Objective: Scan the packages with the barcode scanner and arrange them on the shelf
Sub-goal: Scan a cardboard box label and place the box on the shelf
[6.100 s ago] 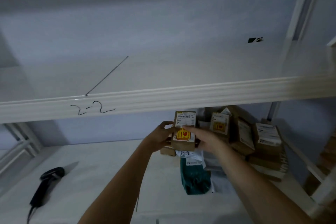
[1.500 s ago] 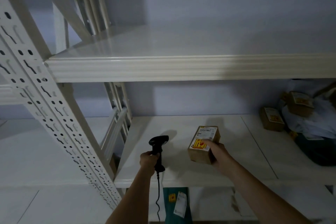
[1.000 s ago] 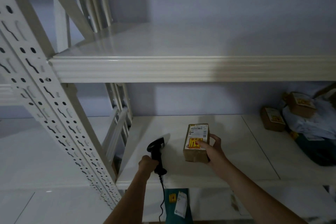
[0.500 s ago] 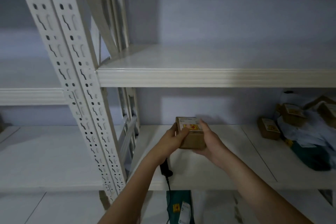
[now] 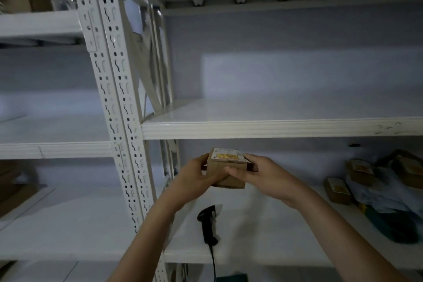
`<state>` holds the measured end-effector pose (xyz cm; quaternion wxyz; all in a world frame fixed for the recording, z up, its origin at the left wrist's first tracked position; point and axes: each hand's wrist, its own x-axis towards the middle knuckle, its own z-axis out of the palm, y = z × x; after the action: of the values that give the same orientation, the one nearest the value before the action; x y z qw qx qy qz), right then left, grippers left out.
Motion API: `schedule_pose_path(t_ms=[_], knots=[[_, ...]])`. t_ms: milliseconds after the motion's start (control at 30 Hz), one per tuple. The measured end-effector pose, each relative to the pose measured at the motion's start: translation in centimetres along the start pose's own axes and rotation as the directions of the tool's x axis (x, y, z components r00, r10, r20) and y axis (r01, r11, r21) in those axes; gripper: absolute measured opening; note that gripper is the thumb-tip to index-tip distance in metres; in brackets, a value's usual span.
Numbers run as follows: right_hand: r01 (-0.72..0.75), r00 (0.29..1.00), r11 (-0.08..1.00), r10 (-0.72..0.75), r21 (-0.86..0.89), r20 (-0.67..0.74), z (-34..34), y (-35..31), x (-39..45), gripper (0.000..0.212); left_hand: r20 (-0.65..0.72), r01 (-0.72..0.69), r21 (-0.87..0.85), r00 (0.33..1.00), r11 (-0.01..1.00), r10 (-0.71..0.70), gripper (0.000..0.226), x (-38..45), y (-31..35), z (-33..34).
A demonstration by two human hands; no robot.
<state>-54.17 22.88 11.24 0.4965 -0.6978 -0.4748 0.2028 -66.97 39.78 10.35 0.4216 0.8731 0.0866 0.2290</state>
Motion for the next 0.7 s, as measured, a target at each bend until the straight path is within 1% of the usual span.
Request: schedule_pose_path(t_ms=[100, 167, 233, 333, 400, 500, 600, 700], knots=[[0.079, 0.997, 0.997, -0.079, -0.002, -0.016, -0.7, -2.8, -1.8, 0.042, -0.030, -0.059, -0.026, 0.998, 0.998, 0.058, 0.044, -1.6, 2.8, -1.5], [0.145, 0.988, 0.989, -0.145, -0.006, -0.045, -1.0, -4.7, -2.3, 0.042, -0.047, -0.097, -0.052, 0.994, 0.994, 0.095, 0.049, -2.3, 4.5, -2.4], [0.213, 0.973, 0.977, -0.215, -0.024, -0.086, -1.1, -6.7, -2.4, 0.046, -0.089, -0.159, -0.076, 0.984, 0.984, 0.152, 0.051, -2.8, 5.9, -3.4], [0.284, 0.950, 0.959, -0.284, -0.016, -0.127, -0.8, -8.9, -1.4, 0.061, -0.239, -0.205, -0.008, 0.951, 0.979, 0.198, 0.054, -2.1, 7.0, -5.1], [0.284, 0.941, 0.957, -0.291, -0.063, -0.175, -0.3, -9.8, 0.4, 0.065, -0.316, -0.216, 0.023, 0.925, 0.976, 0.212, 0.060, -0.9, 6.9, -6.3], [0.266, 0.918, 0.946, -0.308, -0.187, -0.249, 0.5, -10.5, 4.1, 0.053, -0.371, -0.255, 0.062, 0.892, 0.965, 0.259, 0.062, 1.6, 6.1, -7.8], [0.221, 0.905, 0.931, -0.307, -0.291, -0.296, 1.4, -10.7, 8.8, 0.048, -0.413, -0.254, 0.193, 0.855, 0.948, 0.313, 0.051, 5.0, 4.2, -9.5], [0.136, 0.905, 0.906, -0.278, -0.400, -0.321, 2.5, -10.4, 13.5, 0.042, -0.412, -0.199, 0.372, 0.840, 0.906, 0.354, 0.039, 8.8, 2.0, -11.2]])
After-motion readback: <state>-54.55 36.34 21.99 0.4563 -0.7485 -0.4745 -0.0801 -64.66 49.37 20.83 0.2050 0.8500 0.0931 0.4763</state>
